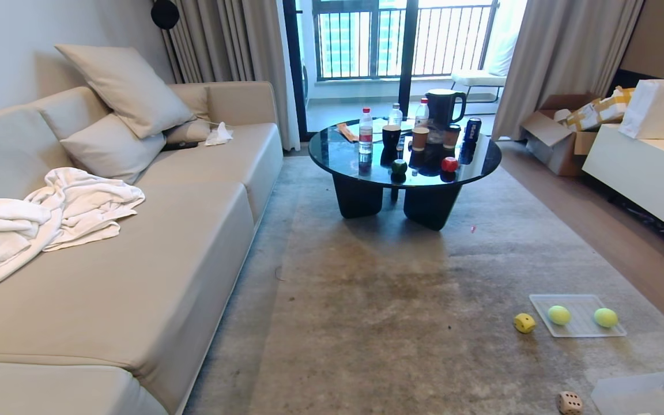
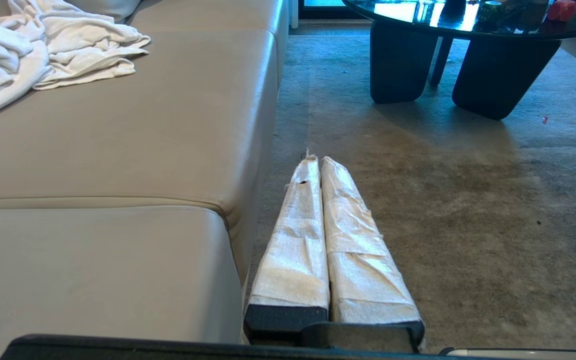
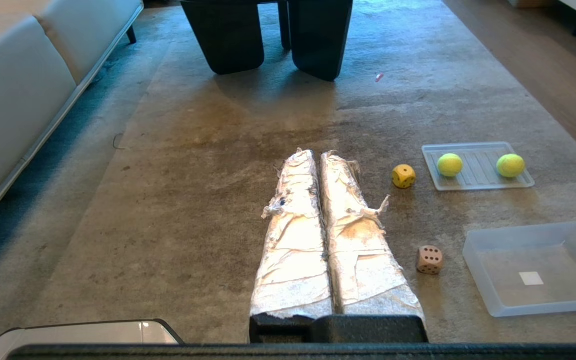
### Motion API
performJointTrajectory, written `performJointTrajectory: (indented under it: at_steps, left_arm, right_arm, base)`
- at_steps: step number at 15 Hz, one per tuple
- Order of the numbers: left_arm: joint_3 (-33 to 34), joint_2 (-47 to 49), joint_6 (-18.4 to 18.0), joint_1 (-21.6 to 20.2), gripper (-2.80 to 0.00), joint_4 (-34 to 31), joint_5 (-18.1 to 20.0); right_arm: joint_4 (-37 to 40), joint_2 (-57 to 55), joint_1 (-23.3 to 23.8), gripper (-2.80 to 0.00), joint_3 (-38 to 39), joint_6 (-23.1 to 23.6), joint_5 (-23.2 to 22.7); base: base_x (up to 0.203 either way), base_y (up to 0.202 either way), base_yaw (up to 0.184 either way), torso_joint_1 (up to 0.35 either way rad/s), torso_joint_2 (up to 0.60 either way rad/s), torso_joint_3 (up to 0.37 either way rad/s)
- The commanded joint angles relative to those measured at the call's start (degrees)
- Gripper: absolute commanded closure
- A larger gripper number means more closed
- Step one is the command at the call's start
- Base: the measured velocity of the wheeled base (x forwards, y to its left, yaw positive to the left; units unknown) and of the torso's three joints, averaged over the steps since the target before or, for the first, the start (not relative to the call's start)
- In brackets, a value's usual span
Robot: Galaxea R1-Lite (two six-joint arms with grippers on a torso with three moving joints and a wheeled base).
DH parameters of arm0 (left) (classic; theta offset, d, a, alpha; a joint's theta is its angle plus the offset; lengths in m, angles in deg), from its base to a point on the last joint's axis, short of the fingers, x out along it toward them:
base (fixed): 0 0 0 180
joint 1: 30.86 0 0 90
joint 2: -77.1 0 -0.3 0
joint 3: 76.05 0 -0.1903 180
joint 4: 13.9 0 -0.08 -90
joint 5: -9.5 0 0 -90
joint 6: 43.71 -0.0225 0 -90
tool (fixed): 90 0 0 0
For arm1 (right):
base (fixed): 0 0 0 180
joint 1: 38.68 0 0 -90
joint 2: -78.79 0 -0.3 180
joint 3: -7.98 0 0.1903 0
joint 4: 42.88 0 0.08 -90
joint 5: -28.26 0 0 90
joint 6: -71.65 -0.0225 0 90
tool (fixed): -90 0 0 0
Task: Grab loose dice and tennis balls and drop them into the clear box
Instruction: Find toys out of the box
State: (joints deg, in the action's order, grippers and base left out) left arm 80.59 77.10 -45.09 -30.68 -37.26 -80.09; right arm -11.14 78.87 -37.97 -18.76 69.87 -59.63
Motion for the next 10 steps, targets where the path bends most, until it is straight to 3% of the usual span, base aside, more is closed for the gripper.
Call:
performJointTrajectory:
  at_steps: [1, 6, 10]
  left_arm:
    - [0.0, 0.1, 0.1, 0.0, 0.00, 0.0, 0.0]
    - [0.0, 0.1, -0.1, 0.0, 0.00, 0.0, -0.1]
    - [0.0, 0.1, 0.0, 0.0, 0.00, 0.0, 0.0]
  right_arm:
    - [0.1, 0.0, 0.0, 0.00, 0.0, 0.0, 0.0]
    - [0.1, 0.0, 0.0, 0.00, 0.0, 0.0, 0.0]
    - [0.1, 0.0, 0.0, 0.00, 0.0, 0.0, 0.0]
  base:
    - [0.000, 0.000, 0.000, 0.000, 0.00, 0.000]
    - [0.000, 0.000, 0.000, 0.000, 0.00, 0.000]
    - [0.166, 0.000, -0.001, 0.002, 0.00, 0.000]
